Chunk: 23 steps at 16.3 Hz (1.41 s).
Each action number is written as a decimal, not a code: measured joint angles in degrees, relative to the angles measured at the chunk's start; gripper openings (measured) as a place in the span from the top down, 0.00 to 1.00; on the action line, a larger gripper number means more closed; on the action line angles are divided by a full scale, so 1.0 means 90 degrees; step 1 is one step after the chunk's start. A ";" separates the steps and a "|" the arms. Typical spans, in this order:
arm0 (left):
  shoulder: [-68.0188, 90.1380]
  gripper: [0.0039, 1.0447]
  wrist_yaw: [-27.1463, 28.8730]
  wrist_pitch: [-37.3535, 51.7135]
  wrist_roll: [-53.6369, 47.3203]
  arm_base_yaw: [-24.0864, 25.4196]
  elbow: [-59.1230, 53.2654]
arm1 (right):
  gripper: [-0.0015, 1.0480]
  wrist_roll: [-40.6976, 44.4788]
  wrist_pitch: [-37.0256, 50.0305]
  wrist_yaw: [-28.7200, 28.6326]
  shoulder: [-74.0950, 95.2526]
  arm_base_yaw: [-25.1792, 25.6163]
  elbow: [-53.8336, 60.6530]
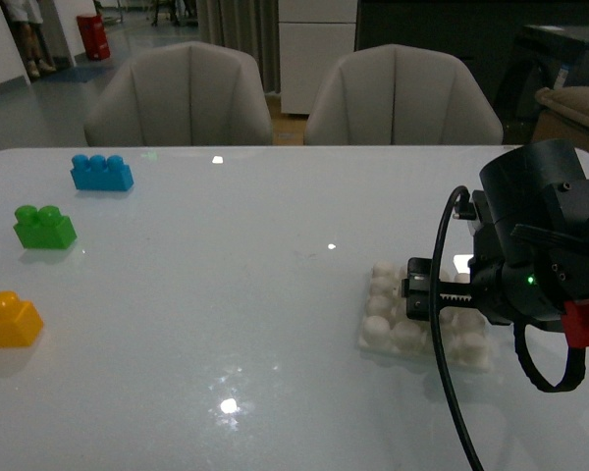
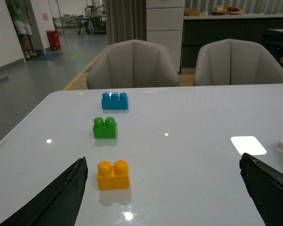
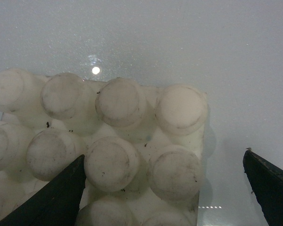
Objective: Insert yellow block into base center
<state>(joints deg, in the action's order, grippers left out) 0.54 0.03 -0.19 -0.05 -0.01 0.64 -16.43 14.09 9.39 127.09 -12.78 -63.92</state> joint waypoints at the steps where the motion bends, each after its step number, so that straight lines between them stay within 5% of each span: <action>1: 0.0000 0.06 0.0000 0.0000 0.0000 0.0000 0.0000 | 0.06 -0.0250 0.0143 0.0005 0.0066 -0.0041 0.0015; 23: 0.0000 0.06 0.0000 0.0000 0.0000 0.0000 0.0000 | 0.06 -0.1566 -0.0274 -0.0466 0.0644 -0.1494 -0.1154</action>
<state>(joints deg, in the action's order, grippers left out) 0.54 0.03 -0.19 -0.05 -0.01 0.64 -30.52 11.62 5.19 132.88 -26.22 -74.30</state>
